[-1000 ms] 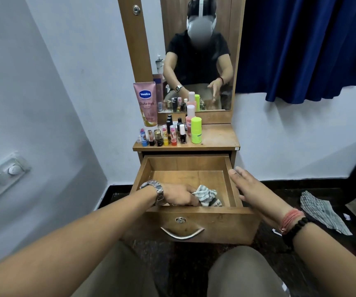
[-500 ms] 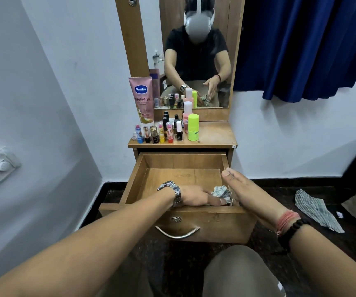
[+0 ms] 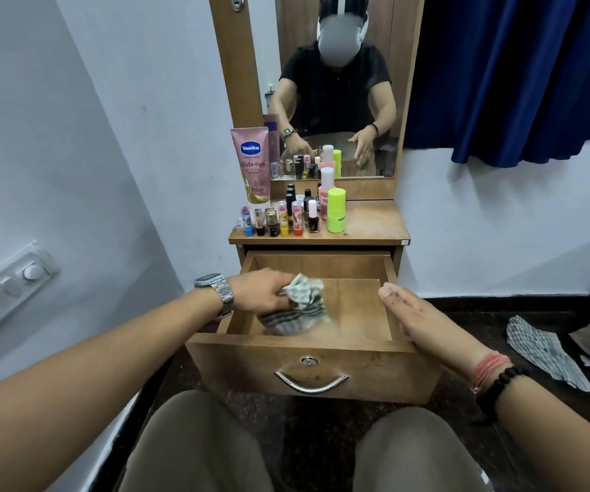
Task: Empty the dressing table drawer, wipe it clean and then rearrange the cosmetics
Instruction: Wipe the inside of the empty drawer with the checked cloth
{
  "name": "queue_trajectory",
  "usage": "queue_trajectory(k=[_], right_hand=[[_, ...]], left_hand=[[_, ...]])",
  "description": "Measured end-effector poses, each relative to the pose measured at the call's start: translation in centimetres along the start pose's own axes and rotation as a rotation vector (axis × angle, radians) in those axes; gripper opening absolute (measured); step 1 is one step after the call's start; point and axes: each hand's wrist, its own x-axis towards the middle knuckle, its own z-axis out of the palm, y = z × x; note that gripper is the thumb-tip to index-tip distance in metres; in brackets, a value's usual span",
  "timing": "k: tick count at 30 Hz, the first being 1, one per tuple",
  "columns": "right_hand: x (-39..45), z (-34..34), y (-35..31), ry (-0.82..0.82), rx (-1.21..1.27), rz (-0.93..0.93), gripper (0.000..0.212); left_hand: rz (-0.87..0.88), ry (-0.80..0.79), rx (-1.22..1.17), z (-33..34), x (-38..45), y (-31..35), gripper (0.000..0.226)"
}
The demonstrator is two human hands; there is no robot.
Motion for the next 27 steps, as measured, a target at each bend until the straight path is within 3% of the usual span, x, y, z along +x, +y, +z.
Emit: queue_trajectory(k=[1, 3, 5, 10, 14, 19, 27], right_hand=[[0.0, 0.1, 0.0, -0.002, -0.006, 0.000, 0.064], [-0.1, 0.4, 0.0, -0.012, -0.026, 0.002, 0.065], [-0.1, 0.6, 0.0, -0.043, -0.041, 0.012, 0.065], [-0.1, 1.0, 0.1, -0.100, -0.070, 0.006, 0.067], [-0.2, 0.9, 0.2, -0.106, -0.048, 0.013, 0.067], [-0.2, 0.9, 0.2, -0.113, -0.045, 0.024, 0.067], [-0.3, 1.1, 0.0, -0.118, -0.055, 0.025, 0.062]], left_hand=[[-0.023, -0.043, 0.118, 0.3, -0.5, -0.5, 0.005], [-0.126, -0.193, 0.225, 1.2, -1.2, -1.3, 0.014], [-0.228, -0.294, 0.144, 1.9, -1.7, -1.9, 0.020], [-0.363, -0.304, -0.083, 1.9, -2.4, -1.9, 0.052], [-0.332, -0.327, -0.146, 1.8, -2.3, -1.2, 0.043], [-0.268, -0.339, -0.198, 1.5, -2.2, -0.2, 0.049], [-0.147, -0.324, -0.052, 1.0, -0.8, 1.9, 0.042]])
